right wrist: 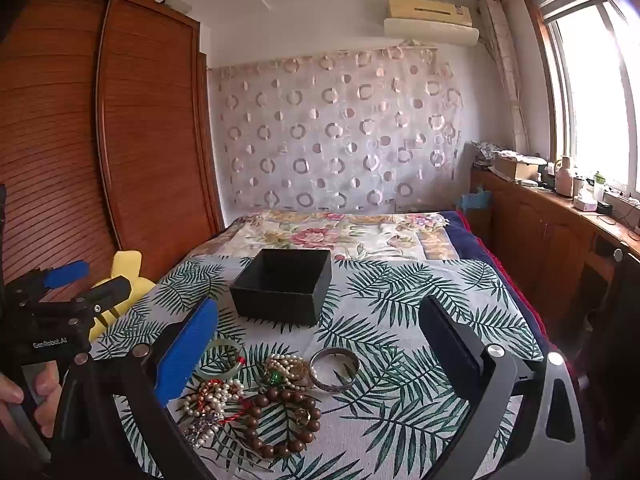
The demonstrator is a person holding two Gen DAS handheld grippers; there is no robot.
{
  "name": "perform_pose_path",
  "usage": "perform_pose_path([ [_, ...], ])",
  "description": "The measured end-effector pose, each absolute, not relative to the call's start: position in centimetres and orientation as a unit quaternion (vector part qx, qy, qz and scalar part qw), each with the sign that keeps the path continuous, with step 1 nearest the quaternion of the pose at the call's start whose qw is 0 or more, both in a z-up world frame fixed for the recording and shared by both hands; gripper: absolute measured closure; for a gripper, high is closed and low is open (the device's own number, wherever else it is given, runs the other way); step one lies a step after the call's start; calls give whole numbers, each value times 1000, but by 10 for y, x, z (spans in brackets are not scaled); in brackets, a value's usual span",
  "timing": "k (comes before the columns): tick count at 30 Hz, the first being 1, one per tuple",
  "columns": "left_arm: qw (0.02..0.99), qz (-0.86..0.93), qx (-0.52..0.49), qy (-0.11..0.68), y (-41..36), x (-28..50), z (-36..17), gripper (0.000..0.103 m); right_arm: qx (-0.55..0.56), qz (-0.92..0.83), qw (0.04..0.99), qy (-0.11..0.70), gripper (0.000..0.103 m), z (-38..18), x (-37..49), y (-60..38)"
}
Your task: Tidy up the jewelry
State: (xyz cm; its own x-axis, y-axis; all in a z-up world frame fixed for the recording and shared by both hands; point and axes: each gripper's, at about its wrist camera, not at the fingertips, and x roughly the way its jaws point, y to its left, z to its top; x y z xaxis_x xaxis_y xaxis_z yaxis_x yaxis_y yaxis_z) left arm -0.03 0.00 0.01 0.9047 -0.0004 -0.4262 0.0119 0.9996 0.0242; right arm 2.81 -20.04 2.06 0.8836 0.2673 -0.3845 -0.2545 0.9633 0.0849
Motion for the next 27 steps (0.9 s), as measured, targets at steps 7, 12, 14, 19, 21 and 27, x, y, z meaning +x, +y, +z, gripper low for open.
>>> perform_pose_path([
  [7,976,-3,14,219,-1,1,0,7,16,134,970,204,2,20,29,-200],
  [12,977,-5,13,212,3,-3,0,7,16,135,970,204,2,19,29,-200],
  [14,978,-7,12,209,3,-4,0,7,17,135,969,205,2,19,29,-200],
  [19,979,-8,10,204,0,-6,7,7,17,134,969,204,2,20,29,-200],
  [21,979,-9,9,203,0,-6,7,7,17,135,969,204,2,20,28,-200],
  [27,979,-9,9,203,0,-6,8,7,17,135,969,204,2,20,28,-200],
])
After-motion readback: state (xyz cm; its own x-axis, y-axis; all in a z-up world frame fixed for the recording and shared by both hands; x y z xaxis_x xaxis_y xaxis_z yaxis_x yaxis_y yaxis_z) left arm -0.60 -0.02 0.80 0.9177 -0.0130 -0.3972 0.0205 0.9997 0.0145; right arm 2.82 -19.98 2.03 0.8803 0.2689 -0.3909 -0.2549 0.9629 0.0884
